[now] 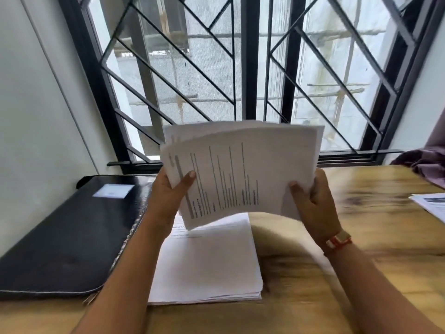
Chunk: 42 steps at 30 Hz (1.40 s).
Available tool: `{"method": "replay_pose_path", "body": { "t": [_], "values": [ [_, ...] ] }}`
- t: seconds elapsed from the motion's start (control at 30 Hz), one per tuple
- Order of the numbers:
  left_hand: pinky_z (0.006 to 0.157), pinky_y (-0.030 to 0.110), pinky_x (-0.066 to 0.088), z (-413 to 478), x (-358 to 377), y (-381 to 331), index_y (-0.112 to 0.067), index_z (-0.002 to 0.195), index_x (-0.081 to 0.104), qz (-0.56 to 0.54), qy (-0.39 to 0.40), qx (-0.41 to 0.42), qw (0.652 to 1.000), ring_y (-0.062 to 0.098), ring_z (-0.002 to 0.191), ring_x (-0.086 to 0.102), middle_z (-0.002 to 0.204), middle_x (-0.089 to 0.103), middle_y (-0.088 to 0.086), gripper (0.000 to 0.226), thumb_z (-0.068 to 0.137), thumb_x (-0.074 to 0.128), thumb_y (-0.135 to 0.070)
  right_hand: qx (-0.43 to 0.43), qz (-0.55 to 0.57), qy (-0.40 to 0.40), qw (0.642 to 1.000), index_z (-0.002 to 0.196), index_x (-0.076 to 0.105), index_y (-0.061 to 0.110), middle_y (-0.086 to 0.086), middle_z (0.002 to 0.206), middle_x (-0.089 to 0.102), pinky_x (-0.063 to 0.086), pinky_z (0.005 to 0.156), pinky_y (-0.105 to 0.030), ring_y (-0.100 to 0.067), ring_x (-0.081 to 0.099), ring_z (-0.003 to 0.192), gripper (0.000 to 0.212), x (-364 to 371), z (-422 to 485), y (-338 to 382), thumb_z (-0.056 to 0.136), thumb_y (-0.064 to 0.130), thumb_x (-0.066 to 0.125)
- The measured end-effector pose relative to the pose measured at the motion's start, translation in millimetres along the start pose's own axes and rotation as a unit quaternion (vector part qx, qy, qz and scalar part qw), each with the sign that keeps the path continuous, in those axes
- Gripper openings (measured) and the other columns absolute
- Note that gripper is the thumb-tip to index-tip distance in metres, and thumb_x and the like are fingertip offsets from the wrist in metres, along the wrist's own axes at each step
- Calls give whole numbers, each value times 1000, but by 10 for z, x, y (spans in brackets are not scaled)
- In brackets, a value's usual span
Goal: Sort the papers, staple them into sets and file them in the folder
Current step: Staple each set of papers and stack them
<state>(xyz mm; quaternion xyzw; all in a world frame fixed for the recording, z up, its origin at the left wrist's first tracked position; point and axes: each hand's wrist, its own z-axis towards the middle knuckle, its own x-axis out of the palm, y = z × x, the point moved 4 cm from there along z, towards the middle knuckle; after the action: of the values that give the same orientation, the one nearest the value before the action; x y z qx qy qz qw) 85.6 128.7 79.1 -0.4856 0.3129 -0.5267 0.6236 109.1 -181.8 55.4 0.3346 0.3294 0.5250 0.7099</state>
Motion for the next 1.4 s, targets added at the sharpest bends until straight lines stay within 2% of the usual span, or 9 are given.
{"method": "replay_pose_path", "body": {
  "t": [0.13,0.33,0.5,0.6,0.8,0.93,1.0,1.13,1.4],
  "values": [
    [92,50,56,-24,-79,123,-9,116,67,7,24,-27,999,30,105,71,111,75,10,37,82,74,-22,30,-25,-19,999,118,48,19,11,105,65,55,75,-36,-9,66,94,43,-27,-17,-77,86,37,70],
    [86,38,59,-49,-35,315,-18,114,68,57,20,-48,997,23,102,72,105,77,2,23,92,70,-19,28,-82,5,996,111,46,10,4,96,65,54,65,-34,-11,64,83,32,-15,19,-239,94,33,60],
    [79,41,59,-15,35,260,-26,109,67,37,-11,-32,999,20,96,73,103,77,0,17,92,68,-25,-17,-111,-12,994,103,48,6,7,81,61,42,51,-11,0,60,66,20,2,28,-103,98,24,56],
    [80,36,59,-20,39,262,-28,104,68,52,4,-31,998,16,94,73,99,77,-2,15,89,72,-25,-29,-116,-6,993,98,45,11,10,77,59,41,48,-13,3,60,65,22,16,1,-72,99,31,55],
    [64,15,51,-73,42,401,-23,110,65,137,14,-46,989,0,84,67,91,71,-11,26,87,76,-23,-28,-171,59,983,110,47,10,0,90,63,41,56,-30,-26,61,76,23,29,-12,-251,100,30,52],
    [62,16,56,-37,29,355,-25,94,67,69,-41,-17,997,-3,73,70,78,75,-13,18,85,78,-14,-50,-160,12,986,105,45,14,14,76,56,35,49,-11,1,55,62,14,-26,11,-177,100,23,54],
    [73,23,59,-52,23,407,-26,98,67,76,-23,-25,997,4,84,72,85,76,-13,20,84,79,-18,-30,-162,37,986,105,42,17,7,83,60,37,52,-9,-6,58,67,14,-14,4,-237,100,22,54],
    [81,30,54,-83,-25,565,-27,100,68,109,-2,-71,992,0,81,70,90,75,-11,24,81,82,-23,19,-190,108,976,109,41,11,-8,103,64,43,66,-31,-34,64,88,19,44,-19,-404,100,23,53],
    [89,30,55,-85,-25,598,-22,101,71,125,10,-60,990,5,89,72,91,76,-11,24,81,82,-14,39,-209,129,969,115,45,12,-10,104,68,47,71,-36,-34,65,91,20,45,-1,-487,100,20,54]
  ]
}}
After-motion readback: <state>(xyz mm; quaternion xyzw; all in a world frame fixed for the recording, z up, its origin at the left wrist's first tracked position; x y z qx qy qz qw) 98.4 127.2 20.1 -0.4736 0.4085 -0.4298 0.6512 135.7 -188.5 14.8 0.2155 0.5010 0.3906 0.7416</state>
